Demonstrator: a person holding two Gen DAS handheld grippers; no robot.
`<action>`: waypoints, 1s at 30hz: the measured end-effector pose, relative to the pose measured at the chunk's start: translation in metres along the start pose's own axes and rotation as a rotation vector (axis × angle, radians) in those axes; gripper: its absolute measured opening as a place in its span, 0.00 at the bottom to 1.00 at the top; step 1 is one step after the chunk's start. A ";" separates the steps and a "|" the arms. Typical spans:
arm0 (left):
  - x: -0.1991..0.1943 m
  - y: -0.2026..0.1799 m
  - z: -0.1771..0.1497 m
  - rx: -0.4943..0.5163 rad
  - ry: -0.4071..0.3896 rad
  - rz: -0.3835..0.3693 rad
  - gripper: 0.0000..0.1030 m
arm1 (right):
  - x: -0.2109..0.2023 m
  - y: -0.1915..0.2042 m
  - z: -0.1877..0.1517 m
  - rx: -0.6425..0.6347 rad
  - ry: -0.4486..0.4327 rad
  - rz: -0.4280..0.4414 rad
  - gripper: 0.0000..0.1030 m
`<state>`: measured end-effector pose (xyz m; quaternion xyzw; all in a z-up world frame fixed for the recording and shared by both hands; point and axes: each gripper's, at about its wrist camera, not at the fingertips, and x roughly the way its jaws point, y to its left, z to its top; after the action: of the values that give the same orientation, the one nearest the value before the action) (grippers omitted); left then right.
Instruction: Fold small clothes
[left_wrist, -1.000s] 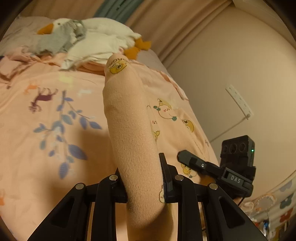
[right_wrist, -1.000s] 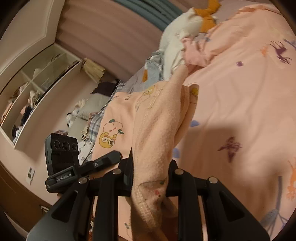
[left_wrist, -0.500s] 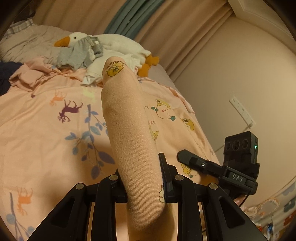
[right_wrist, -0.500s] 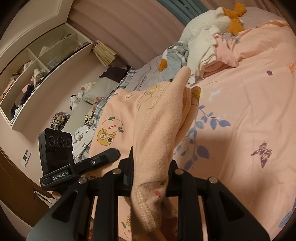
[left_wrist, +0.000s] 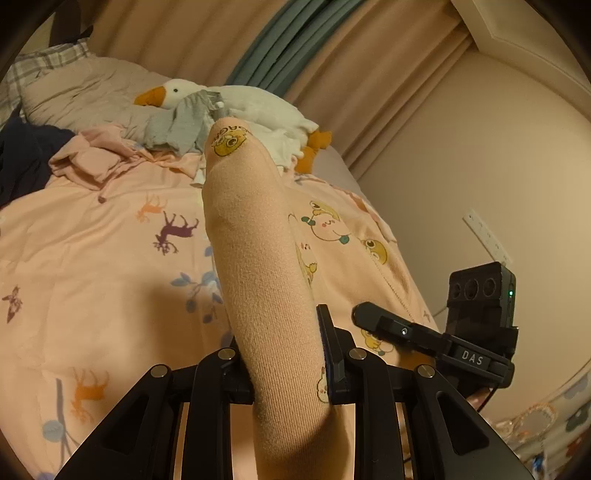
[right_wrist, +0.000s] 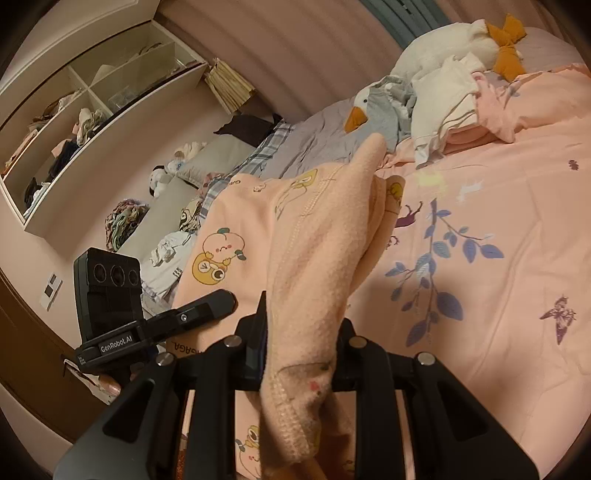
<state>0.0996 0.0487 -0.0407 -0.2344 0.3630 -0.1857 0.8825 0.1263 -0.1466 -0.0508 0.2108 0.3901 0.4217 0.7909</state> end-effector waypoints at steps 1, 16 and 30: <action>0.001 0.002 0.001 0.002 0.005 0.009 0.22 | 0.003 0.001 0.000 0.002 0.005 0.001 0.23; 0.079 0.056 0.006 0.017 0.081 0.046 0.22 | 0.053 -0.041 0.008 0.038 0.057 -0.050 0.23; 0.196 0.132 0.006 -0.091 0.212 0.037 0.22 | 0.136 -0.154 0.017 0.172 0.169 -0.181 0.23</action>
<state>0.2553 0.0612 -0.2179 -0.2465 0.4667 -0.1766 0.8308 0.2637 -0.1197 -0.2020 0.2057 0.5073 0.3299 0.7691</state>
